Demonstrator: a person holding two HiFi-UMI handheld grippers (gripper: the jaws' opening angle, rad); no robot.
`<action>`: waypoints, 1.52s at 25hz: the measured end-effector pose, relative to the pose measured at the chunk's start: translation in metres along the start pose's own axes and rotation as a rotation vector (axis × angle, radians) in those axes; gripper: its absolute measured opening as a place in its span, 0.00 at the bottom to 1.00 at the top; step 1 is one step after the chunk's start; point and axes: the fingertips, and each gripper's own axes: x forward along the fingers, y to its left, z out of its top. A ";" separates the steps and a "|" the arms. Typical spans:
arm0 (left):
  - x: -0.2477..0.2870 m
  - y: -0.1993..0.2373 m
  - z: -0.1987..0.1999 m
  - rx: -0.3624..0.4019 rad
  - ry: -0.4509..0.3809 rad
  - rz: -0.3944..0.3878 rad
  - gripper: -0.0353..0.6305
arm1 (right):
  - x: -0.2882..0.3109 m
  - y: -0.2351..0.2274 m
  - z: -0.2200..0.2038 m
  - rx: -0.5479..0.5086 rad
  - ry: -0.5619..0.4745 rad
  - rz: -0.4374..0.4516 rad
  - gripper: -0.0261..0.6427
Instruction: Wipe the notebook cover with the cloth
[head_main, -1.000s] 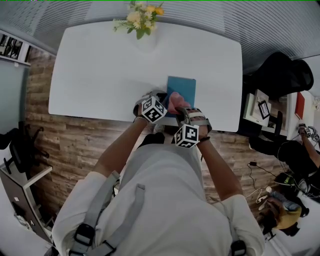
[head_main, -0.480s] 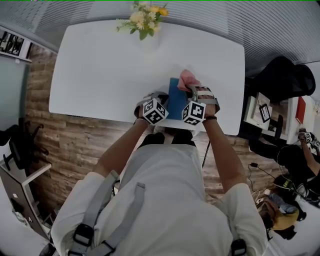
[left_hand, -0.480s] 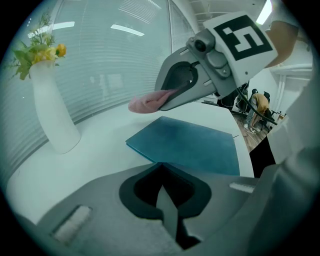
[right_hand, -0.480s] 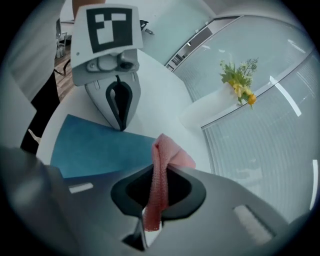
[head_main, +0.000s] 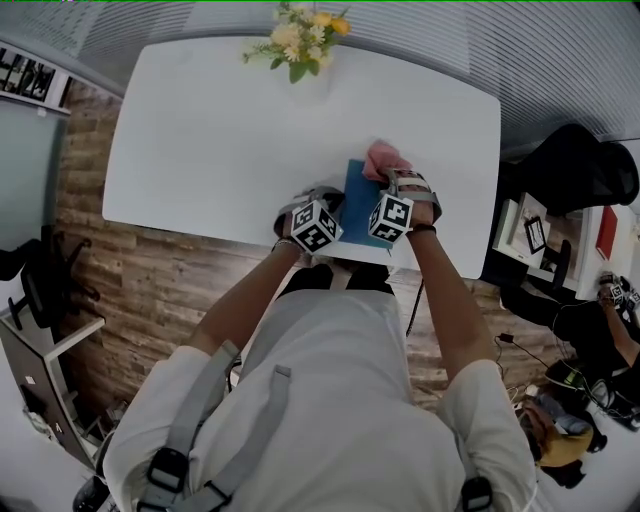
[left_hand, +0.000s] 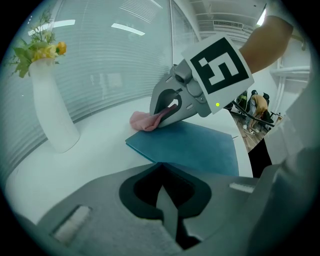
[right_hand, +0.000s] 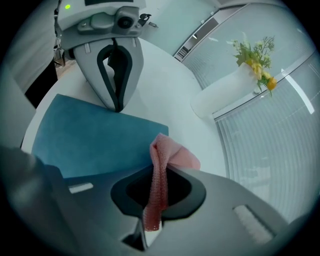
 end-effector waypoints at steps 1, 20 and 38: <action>0.000 0.000 0.000 0.000 0.000 -0.001 0.05 | 0.001 0.000 0.000 0.001 0.000 -0.002 0.08; 0.000 0.000 -0.001 -0.008 0.004 -0.007 0.05 | -0.015 0.027 0.003 0.022 -0.016 0.027 0.07; 0.000 0.000 0.000 -0.012 0.005 -0.008 0.05 | -0.032 0.056 0.009 0.003 -0.018 0.034 0.07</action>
